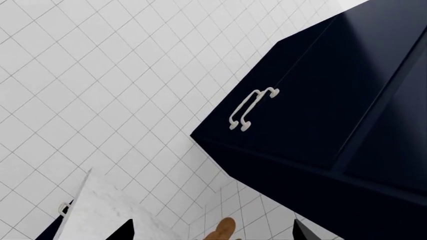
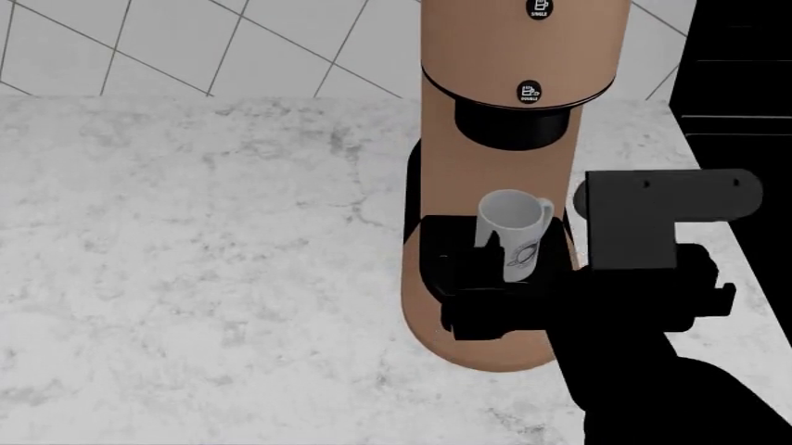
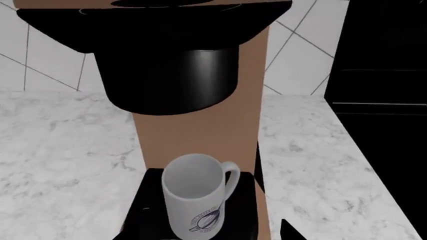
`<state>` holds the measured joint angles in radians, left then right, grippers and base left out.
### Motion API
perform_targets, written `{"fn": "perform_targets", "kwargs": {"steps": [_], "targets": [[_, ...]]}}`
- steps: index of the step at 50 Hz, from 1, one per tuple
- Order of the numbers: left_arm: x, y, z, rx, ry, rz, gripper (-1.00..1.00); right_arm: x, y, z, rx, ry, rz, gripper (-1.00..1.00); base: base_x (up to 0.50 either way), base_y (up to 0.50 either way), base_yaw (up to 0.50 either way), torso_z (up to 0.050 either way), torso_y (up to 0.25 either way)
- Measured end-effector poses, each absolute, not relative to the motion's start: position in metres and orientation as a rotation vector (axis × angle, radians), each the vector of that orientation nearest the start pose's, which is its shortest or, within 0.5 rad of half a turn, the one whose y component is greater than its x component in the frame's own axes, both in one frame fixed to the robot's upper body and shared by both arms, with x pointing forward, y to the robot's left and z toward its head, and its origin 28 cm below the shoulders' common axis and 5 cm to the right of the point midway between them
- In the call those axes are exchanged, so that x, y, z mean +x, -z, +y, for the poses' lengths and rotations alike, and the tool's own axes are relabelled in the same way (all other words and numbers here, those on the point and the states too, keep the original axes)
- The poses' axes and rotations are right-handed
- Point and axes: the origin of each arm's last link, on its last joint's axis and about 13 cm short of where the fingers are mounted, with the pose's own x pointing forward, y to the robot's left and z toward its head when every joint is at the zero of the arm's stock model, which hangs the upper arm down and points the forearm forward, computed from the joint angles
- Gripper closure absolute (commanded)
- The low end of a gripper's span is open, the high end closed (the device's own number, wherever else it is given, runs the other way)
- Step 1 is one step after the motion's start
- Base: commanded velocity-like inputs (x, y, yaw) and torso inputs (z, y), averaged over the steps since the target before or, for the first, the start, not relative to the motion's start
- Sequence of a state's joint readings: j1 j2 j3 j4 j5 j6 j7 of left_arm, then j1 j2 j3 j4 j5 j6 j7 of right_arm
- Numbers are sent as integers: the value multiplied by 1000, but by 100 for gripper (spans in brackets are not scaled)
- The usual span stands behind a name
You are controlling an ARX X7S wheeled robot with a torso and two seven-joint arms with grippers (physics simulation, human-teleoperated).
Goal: Pick the mug from under the coffee machine dispenser and place it on the counter.
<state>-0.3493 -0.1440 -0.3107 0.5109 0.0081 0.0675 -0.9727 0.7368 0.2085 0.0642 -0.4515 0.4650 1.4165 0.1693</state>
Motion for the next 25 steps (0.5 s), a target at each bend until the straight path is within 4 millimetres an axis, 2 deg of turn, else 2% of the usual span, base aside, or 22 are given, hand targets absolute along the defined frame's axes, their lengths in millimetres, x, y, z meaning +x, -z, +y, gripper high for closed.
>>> {"fn": "perform_targets", "kwargs": {"steps": [8, 25], "targets": [[229, -210, 288, -285, -1197, -980, -100, 287, -220, -128, -17, -147, 316, -100, 0, 0, 0, 0, 0], [229, -210, 288, -281, -1197, -981, -100, 311, -227, -139, -33, -184, 359, -100, 0, 0, 0, 0, 0]]}}
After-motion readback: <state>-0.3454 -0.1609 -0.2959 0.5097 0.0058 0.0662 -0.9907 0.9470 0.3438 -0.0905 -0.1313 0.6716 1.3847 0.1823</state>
